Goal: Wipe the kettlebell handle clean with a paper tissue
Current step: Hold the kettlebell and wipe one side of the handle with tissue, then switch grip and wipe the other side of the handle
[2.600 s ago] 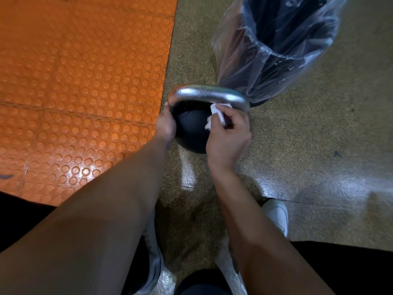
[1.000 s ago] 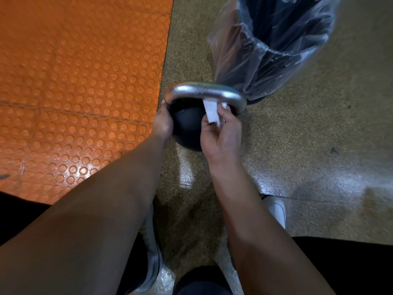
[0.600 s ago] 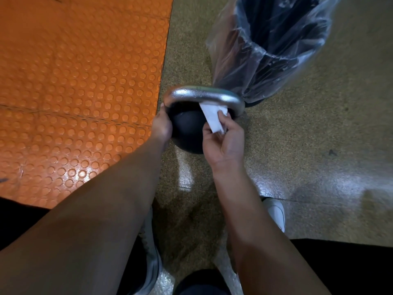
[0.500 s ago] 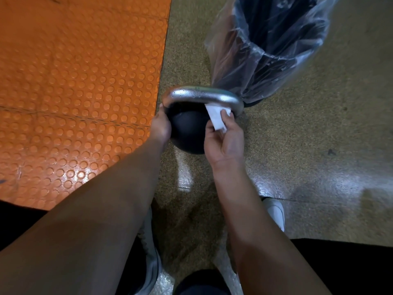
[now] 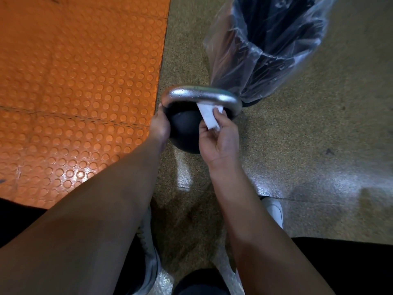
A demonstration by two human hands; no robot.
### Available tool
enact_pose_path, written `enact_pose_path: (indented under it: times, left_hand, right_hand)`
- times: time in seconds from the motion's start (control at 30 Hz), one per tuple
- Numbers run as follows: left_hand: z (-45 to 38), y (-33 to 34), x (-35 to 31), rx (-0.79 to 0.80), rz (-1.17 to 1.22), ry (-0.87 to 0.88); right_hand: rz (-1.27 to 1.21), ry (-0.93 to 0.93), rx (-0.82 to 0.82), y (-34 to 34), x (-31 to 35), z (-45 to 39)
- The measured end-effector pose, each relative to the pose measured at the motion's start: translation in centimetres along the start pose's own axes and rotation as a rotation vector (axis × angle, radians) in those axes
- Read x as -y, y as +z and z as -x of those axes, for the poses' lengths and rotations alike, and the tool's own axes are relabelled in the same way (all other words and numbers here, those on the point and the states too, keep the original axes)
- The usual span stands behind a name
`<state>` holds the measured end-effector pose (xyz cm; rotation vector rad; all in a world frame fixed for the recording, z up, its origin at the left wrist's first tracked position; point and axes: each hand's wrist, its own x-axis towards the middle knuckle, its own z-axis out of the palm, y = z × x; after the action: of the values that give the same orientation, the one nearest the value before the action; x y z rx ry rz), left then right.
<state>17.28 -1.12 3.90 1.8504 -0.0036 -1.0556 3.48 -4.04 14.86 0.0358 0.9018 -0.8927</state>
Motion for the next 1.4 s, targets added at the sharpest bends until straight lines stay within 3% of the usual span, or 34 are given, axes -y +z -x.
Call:
enact_pose_path:
  times: [0.53,0.7,0.87,1.03,1.23,1.4]
  left_hand:
    - [-0.6,-0.2,0.2,0.025,0.010,0.013]
    - [-1.5,-1.5,-1.3,0.002,-0.013,0.056]
    - [-0.9,-2.2,-9.2,0.161,0.090,0.270]
    - [4.2,-1.4,-18.1,0.395,-0.108,0.562]
    - [9.1,1.5,-22.0,0.721,-0.253,0.542]
    - [8.8,1.8,-22.9,0.616,-0.140,0.642]
  right_hand:
    - [0.063,0.012,-0.084,0.6,0.8,-0.3]
    - [0.239,0.082,-0.027,-0.6,3.2,0.3]
    - [0.498,0.058,0.077,-1.2,7.8,0.4]
    - [0.679,-0.097,0.253,3.3,11.4,0.4]
    - [0.655,-0.156,0.428,8.9,14.3,0.4]
    - [0.692,-0.248,0.497,10.8,16.2,-0.6]
